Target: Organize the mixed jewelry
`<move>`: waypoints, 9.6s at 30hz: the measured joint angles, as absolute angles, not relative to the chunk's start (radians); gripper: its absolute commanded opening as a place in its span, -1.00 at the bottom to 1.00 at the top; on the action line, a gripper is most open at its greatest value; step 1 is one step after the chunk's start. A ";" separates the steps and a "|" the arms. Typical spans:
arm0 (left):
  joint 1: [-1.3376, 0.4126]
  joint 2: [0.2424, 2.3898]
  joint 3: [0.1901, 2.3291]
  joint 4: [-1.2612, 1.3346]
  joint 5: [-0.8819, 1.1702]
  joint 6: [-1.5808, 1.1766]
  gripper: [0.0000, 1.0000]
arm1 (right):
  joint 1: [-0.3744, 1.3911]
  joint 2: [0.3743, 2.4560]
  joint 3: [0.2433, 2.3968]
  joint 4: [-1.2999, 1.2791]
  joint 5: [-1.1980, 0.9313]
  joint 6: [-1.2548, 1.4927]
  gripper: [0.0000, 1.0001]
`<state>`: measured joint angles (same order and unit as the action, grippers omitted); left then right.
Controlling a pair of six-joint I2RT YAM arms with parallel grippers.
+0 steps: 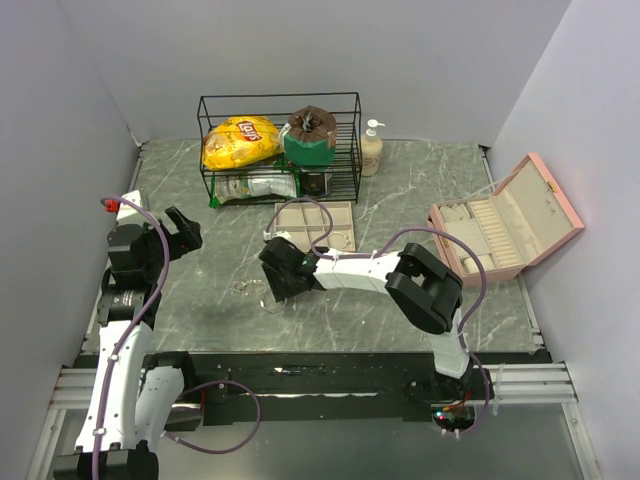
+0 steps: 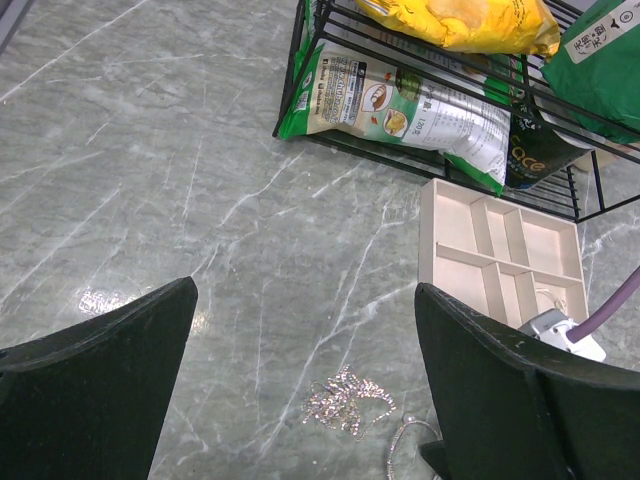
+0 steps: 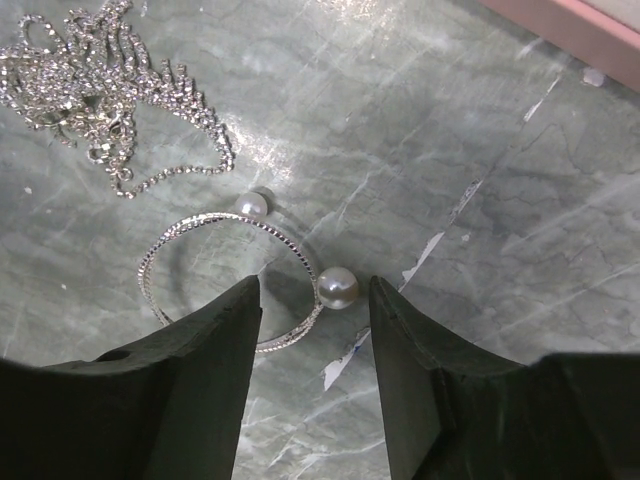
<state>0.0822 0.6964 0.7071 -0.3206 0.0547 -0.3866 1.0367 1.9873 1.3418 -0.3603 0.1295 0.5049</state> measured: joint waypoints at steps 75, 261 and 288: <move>0.082 0.704 0.707 -0.320 0.056 -0.387 0.93 | 0.804 1.850 1.425 -0.417 0.299 0.447 -0.41; 0.091 0.892 0.717 -0.313 0.037 -0.400 0.93 | -0.305 1.054 0.742 -0.637 0.282 0.901 0.11; 0.090 0.893 0.717 -0.314 0.037 -0.400 0.93 | -0.319 1.192 0.702 -0.519 0.140 0.761 -1.00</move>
